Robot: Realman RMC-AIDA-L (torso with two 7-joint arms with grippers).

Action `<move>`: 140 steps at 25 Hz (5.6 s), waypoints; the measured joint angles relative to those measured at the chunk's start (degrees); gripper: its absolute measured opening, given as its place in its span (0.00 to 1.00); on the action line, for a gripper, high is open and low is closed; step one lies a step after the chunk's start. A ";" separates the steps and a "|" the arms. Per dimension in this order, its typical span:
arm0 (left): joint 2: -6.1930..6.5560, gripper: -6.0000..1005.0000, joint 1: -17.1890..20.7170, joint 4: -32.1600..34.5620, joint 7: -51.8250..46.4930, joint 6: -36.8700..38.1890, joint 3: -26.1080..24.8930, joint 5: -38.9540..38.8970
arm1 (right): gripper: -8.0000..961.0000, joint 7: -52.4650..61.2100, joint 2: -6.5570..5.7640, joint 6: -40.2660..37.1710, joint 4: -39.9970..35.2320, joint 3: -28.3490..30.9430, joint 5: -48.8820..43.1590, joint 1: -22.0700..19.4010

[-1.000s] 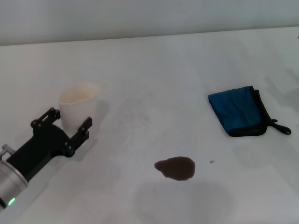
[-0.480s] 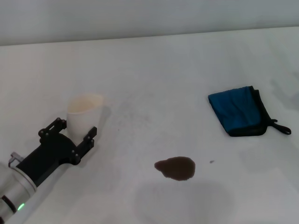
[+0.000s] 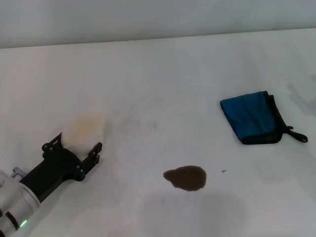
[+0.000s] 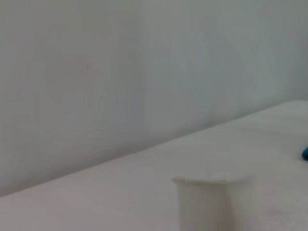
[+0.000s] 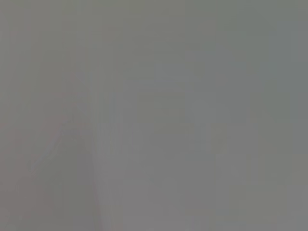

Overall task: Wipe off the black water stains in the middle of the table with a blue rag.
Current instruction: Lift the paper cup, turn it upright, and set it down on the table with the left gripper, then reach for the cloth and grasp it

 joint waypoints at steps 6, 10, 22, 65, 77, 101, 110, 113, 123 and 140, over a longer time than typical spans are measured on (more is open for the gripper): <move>0.04 0.63 -0.33 1.33 0.01 -3.23 -0.10 1.04 | 0.89 0.02 0.10 -0.62 0.19 0.08 0.21 0.44; 0.10 0.63 -0.11 1.41 0.00 -3.37 -0.07 0.94 | 0.89 0.02 0.14 -1.15 0.00 0.09 0.38 1.17; 0.19 0.85 -0.37 1.38 1.99 -3.48 -1.30 0.60 | 0.89 -0.01 0.21 -2.38 0.03 0.08 0.40 2.04; 0.12 0.88 14.06 1.82 8.81 23.44 -1.56 -25.63 | 0.89 49.94 -3.31 -11.60 -19.47 1.41 -8.34 -5.78; 0.32 0.87 10.86 1.56 10.59 21.89 -1.57 -27.55 | 0.89 65.80 -9.04 -9.62 -22.82 0.86 -21.44 -0.86; 0.77 0.87 9.28 -1.69 -0.44 23.51 -0.78 -25.93 | 0.89 96.48 -5.19 10.60 -65.14 -11.87 -79.35 19.17; 0.69 0.87 7.35 -2.84 -0.86 24.46 -0.77 -23.64 | 0.85 100.39 1.20 11.20 -66.83 -27.28 -99.82 24.11; 0.64 0.87 6.85 -2.87 -0.75 24.82 -0.77 -23.15 | 0.83 103.75 1.35 10.29 -66.53 -34.10 -98.84 23.38; 0.60 0.87 6.55 -2.89 -0.59 24.95 -0.78 -23.04 | 0.72 111.83 1.24 3.50 -62.18 -47.74 -99.06 24.19; 0.53 0.87 7.07 -2.44 -0.52 25.17 -0.78 -23.06 | 0.68 111.75 1.29 -6.32 -47.30 -51.59 -101.21 27.36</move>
